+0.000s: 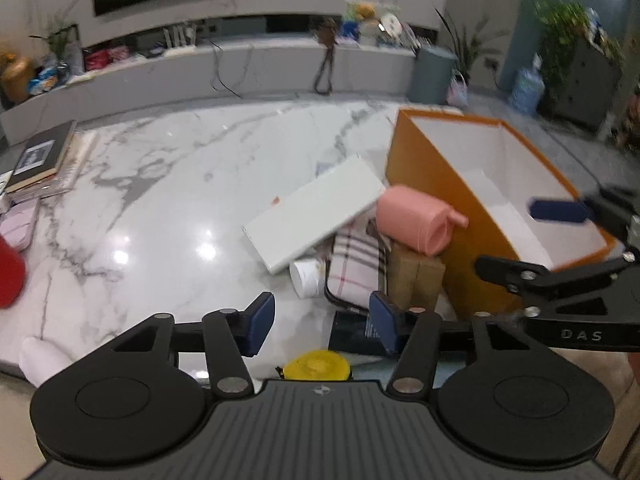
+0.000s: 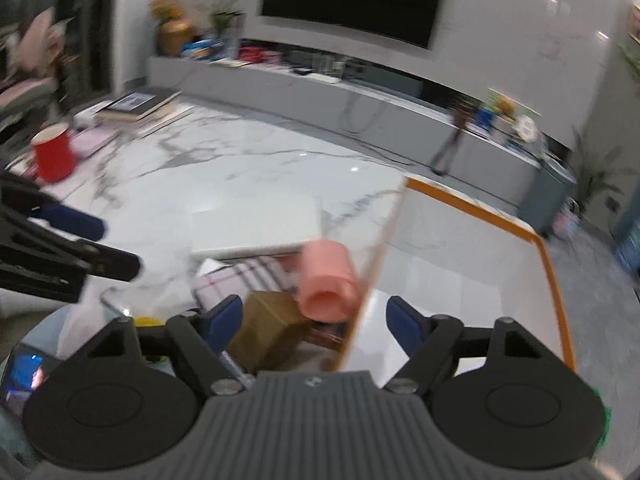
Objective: Organize rigid objects
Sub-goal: 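Grasp the black spray can with the right gripper while the left gripper approaches the white flat box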
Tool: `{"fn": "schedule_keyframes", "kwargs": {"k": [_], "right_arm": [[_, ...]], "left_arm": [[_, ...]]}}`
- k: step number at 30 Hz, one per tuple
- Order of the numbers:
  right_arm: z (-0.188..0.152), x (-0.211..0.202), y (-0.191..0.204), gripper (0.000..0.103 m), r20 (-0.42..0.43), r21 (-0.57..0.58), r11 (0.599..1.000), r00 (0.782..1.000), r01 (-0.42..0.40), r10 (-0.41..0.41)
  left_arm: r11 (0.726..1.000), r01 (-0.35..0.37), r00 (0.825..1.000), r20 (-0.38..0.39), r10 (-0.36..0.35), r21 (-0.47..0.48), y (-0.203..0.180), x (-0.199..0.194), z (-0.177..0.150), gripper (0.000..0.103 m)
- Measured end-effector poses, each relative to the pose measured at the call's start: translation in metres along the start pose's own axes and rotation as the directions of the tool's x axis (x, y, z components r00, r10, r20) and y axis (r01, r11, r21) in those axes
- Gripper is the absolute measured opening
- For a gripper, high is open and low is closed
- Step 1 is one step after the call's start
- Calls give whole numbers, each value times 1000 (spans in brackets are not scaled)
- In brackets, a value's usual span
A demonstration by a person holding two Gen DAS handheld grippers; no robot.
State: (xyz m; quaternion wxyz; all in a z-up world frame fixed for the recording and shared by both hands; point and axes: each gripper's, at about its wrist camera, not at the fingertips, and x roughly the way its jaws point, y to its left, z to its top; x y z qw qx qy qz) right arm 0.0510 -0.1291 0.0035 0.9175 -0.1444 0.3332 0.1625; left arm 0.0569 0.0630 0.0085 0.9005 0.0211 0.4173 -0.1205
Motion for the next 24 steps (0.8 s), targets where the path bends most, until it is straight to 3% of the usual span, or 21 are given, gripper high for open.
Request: {"fn": "schedule_keyframes", "kwargs": {"k": [4,9,15,24], "right_arm": [[5,16,25,59,-65,-115,989,994,-89,82],[-6,37,50,43,-194,-201,960,969,-195,156],[-14,70,62,38,-304,-259,930,936,-262,179],[-13,86,76,37,-357,-362,880,918,-308,174]], "left_arm": [[998,4,998,-65,0,61,0,12,-3,52],[999,7,995,-99,-2,51,5,21,-12,52],[999,-17,991,-133,21,32,14,30,-15,52],[1000,-14,990,-141,17,23,20,37,-20,52]]}}
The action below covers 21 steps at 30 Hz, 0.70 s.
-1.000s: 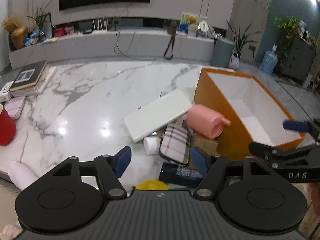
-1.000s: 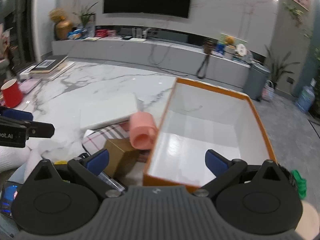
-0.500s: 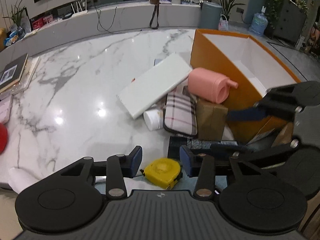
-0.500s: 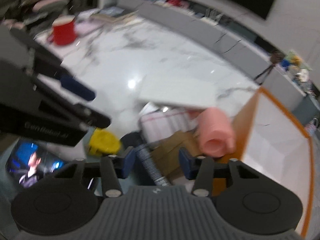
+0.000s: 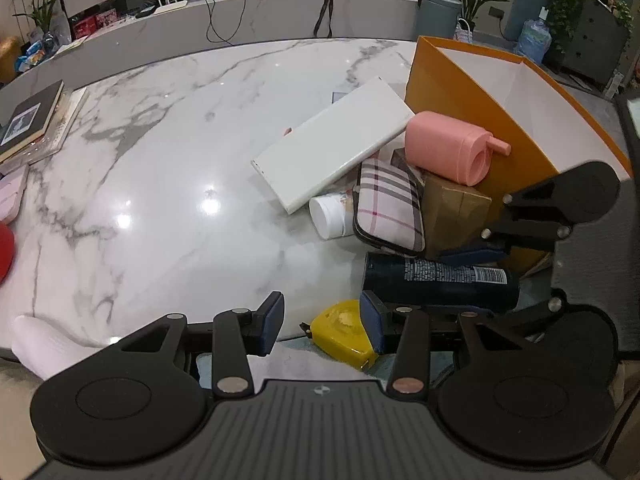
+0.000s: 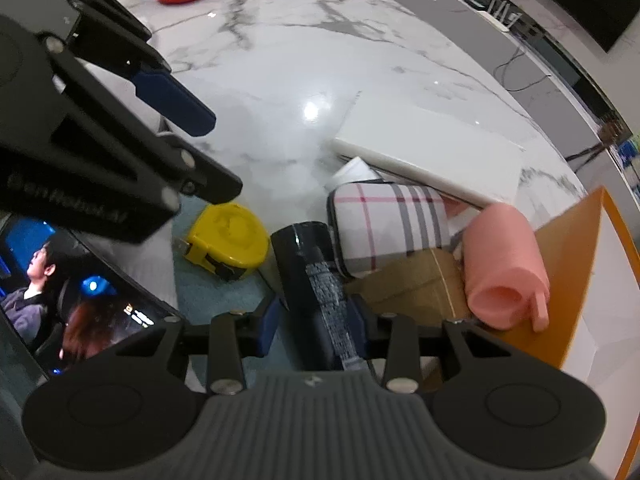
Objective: Organize rigid objects
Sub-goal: 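Grasp the black spray can with the right gripper while the left gripper approaches the white flat box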
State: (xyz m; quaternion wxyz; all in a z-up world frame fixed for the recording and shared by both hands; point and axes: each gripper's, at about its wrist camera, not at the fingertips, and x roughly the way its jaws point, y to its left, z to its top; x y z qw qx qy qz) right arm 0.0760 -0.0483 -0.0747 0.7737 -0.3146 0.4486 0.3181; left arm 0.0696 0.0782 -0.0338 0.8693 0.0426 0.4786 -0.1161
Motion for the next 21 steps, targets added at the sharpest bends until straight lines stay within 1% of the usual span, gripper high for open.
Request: {"fn": "schedule_keyframes", "kwargs": {"k": [1,2,3,6,8,10,16,19,21], "right_arm": [[3,3,-1,37,-12,-12,1000,1000,-2,2],[6,5,-2,33,-28,-26,1000,1000,0,0],[9,8,-2,32,-46,-46,999,999,8,-10],[13,16,-5,35,-74,-69,998,997,10,-15],[15,19,-2,42,-89,-97,995,996,10,-18],[15,23,-1,43,-94,-106,994,995,18,-28],[10,33,-5,44,-101,-72,997,994,26,-33],[8,29,-4,42,-91,-77,997,995,24,-31],[8,25,-6,39,-83,-76,997,996,12,-18]], "left_arm": [[1000,3,1000,-1,-3,1,0,1,-1,52],[1000,4,1000,-2,-4,1,0,1,-1,52],[1000,3,1000,-4,-3,0,0,2,-1,52],[1000,1,1000,-9,-1,-5,1,4,-2,52],[1000,-1,1000,-11,1,-3,0,5,-3,52],[1000,0,1000,-13,0,-1,0,6,-3,52],[1000,-4,1000,-12,5,2,0,7,-3,52],[1000,3,1000,-7,-2,11,0,7,-2,52],[1000,6,1000,-9,-6,26,-1,7,0,52]]}}
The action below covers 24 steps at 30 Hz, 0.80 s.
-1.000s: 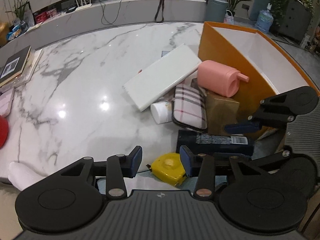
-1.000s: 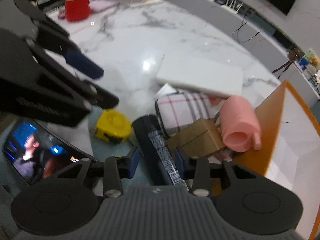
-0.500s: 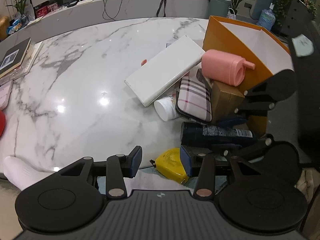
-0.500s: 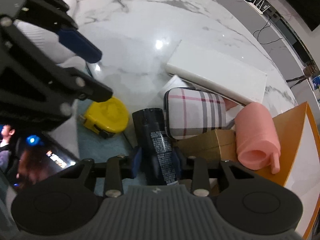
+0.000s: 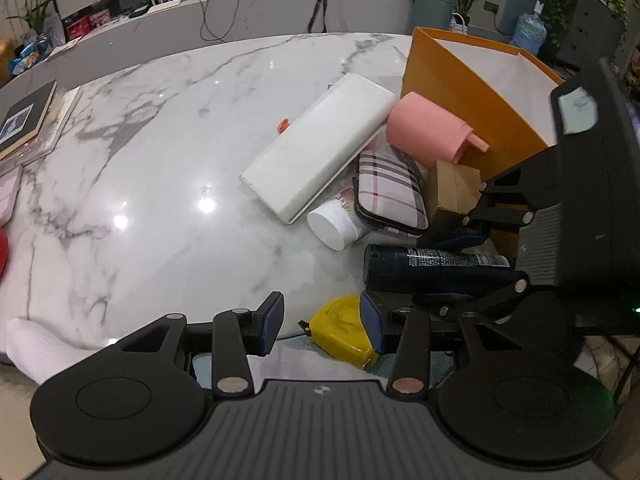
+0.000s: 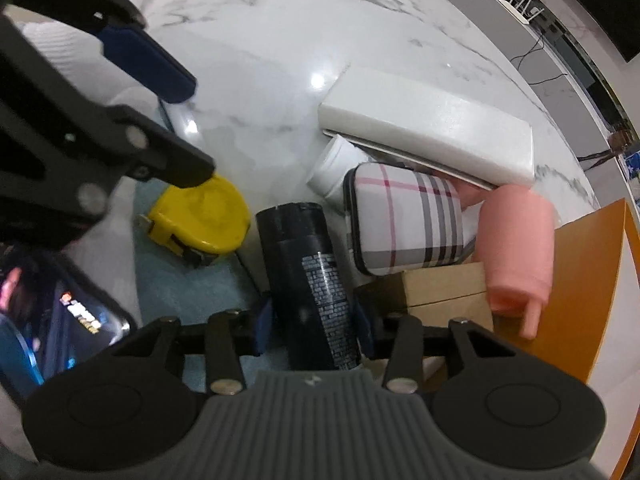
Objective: Organize rigid objects
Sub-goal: 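Grasp the black spray can with the right gripper while the left gripper approaches the white flat box, then grasp the white flat box with the left gripper while the right gripper holds the black can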
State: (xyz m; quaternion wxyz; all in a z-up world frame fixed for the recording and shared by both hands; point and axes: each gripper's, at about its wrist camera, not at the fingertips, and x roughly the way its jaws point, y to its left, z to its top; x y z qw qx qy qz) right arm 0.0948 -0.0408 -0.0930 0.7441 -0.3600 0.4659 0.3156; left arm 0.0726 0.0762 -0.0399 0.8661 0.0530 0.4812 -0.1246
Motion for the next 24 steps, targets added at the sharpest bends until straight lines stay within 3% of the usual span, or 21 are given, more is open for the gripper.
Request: {"fn": "schedule_keyframes", "kwargs": {"k": [7,12,15,17,19,20,24], "right_arm": [[3,-35,-17,36,76,77,995,996,-61,55],[4,-64,-51,36,163,218,970,984,-105,70],[6,-74,-77,36,206,335,932,976,-141,74],[9,-73,-95,36,235,426,885,968,-186,90],[10,-69,-109,36,250,496,840,962,-222,106],[12,-67,-114,36,254,520,822,961,-232,111],[15,-58,-127,36,262,572,779,957,-257,123]], "left_arm": [[997,12,1000,3,-12,75,1,1,18,52],[986,16,1000,20,-19,168,6,2,40,52],[968,-9,999,39,0,252,4,10,52,52],[949,-30,998,66,10,314,1,18,60,53],[934,-40,996,89,9,355,-3,26,66,60],[924,-35,996,94,-1,380,-6,32,70,66],[878,11,998,54,-42,478,-10,56,80,71]]}}
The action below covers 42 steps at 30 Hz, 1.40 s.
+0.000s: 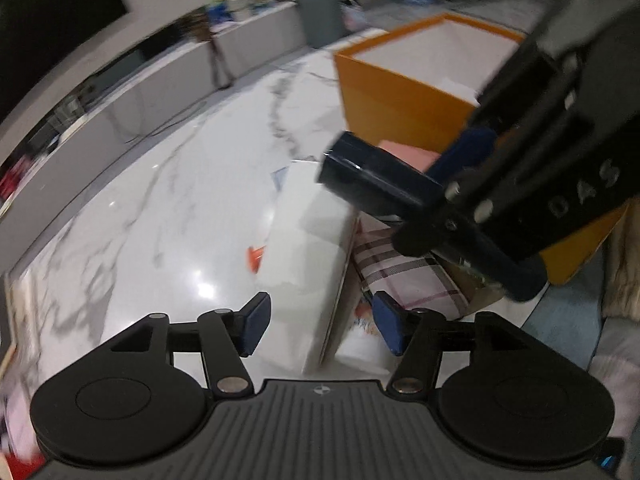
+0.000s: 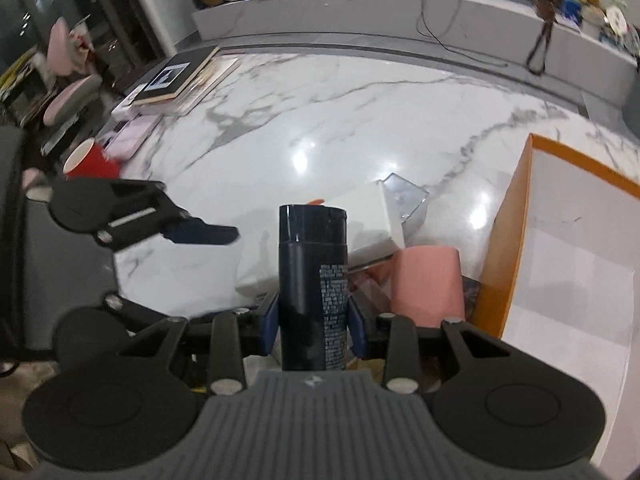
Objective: Organize rigid objects
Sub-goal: 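Grasp the white flat box with the left gripper while the right gripper holds the black can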
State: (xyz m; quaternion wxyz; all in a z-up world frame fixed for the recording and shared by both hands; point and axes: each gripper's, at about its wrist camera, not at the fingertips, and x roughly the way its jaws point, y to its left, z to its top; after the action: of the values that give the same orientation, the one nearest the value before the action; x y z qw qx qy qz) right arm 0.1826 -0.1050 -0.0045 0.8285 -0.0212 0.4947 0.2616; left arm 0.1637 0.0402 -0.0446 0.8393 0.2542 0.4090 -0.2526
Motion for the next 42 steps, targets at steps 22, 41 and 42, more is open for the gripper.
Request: {"fn": "schedule_keyframes", "kwargs": {"k": [22,41,42], "right_arm": [[7,15,-35,35,11,133,987,996,-92,91],[0,6,-35,35,29,176,984,999,-35,30],[1,7,-35,35,29,176,984,999,-35,30]], "left_arm": [[1000,-8,999,-46,7,-9,12,40,19,41],[996,-22,997,-78,28,83,5,41,22,80],[997,-11,996,-92,18,78,7,47,24,80]]}}
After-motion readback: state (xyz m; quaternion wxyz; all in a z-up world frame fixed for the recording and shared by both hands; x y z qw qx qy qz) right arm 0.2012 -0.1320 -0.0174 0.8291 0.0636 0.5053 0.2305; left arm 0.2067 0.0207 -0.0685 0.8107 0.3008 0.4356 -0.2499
